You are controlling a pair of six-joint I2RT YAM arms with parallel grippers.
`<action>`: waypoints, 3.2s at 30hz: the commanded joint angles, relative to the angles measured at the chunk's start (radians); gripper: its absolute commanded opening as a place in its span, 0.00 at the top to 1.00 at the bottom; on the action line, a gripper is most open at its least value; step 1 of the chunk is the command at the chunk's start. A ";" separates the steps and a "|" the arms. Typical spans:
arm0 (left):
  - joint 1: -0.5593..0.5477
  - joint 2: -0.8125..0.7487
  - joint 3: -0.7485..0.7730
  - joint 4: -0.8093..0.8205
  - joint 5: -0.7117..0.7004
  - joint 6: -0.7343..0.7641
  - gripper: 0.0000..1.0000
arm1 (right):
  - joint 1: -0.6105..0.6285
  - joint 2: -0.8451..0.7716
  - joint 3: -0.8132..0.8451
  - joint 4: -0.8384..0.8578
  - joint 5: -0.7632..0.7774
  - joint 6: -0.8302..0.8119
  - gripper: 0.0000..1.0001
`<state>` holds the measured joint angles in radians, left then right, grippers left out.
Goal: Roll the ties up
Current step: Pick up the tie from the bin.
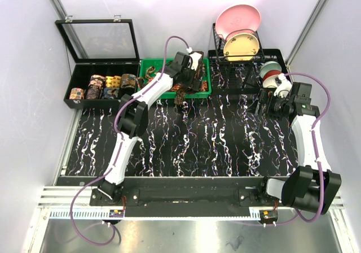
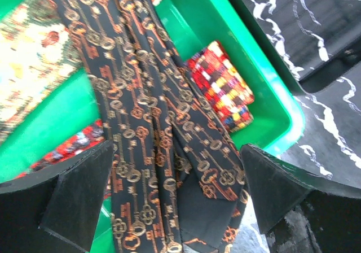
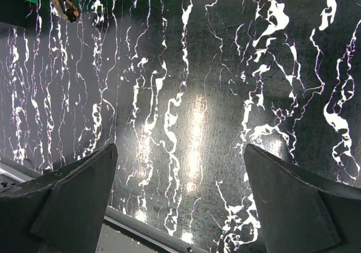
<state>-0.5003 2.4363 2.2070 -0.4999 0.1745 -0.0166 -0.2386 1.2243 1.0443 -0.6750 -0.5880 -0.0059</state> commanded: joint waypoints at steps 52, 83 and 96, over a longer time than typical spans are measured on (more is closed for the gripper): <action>0.055 -0.017 0.125 -0.017 -0.151 0.102 0.63 | -0.022 -0.028 0.008 0.057 0.014 0.026 0.00; 0.062 -0.091 -0.083 -0.169 -0.106 0.124 0.54 | -0.022 -0.032 0.019 0.064 0.022 0.029 0.00; 0.068 -0.177 0.077 -0.128 -0.167 0.139 1.00 | -0.022 -0.039 0.029 0.069 0.010 0.032 0.00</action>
<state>-0.4412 2.3932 2.2490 -0.6880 0.0387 0.1009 -0.2554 1.2163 1.0443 -0.6468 -0.5667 0.0174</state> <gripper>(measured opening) 0.021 0.994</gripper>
